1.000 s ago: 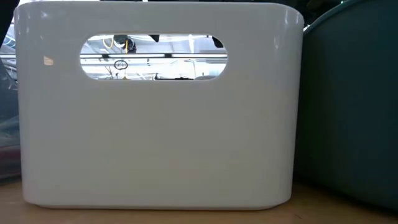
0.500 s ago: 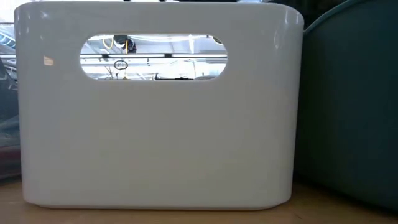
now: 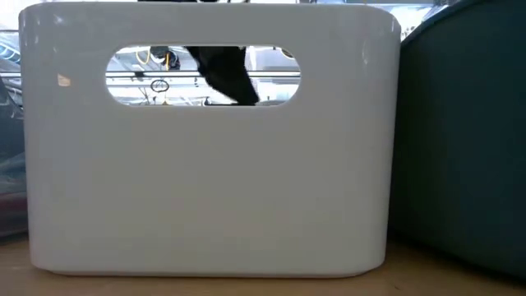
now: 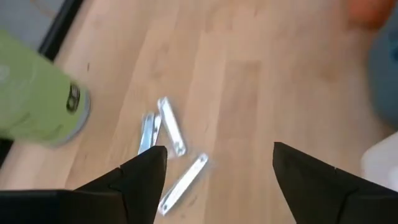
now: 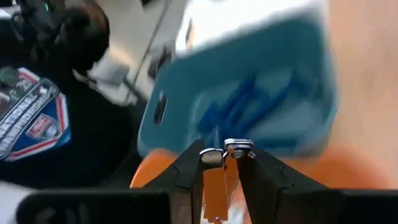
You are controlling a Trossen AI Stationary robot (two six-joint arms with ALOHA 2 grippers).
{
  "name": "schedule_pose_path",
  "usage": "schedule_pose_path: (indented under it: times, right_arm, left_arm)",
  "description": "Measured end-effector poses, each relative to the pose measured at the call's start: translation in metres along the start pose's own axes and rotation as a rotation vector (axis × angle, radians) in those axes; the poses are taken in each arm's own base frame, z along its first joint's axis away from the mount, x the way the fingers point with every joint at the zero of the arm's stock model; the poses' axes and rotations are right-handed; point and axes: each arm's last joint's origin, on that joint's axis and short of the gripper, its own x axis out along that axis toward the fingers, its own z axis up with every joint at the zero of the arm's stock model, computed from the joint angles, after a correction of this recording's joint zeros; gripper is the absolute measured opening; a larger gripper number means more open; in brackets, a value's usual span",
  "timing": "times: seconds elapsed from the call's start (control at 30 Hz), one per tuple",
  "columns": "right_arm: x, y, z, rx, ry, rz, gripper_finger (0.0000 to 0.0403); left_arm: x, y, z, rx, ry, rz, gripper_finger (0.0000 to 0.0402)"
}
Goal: Pick & Place Travel size toiletries
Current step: Put the silver nail cutter into the orange bin
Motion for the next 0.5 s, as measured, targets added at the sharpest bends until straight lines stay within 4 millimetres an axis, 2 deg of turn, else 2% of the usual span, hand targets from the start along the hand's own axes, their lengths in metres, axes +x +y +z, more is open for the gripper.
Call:
schedule_pose_path:
  times: [0.1,0.2,0.5]
  right_arm:
    - [0.000,0.003,-0.012,0.113,0.093,-0.010,0.0078]
    - [0.000,0.006,-0.014,0.157,0.104,-0.001,0.0105]
    - [0.000,0.014,-0.001,0.044,-0.051,0.067,0.0178]
  left_arm:
    - [0.014,0.006,-0.007,-0.007,0.063,0.040,0.0273]
    - [0.025,0.011,-0.012,-0.014,0.097,0.068,0.0265]
    - [0.035,0.020,-0.016,-0.047,0.123,0.086,0.0261]
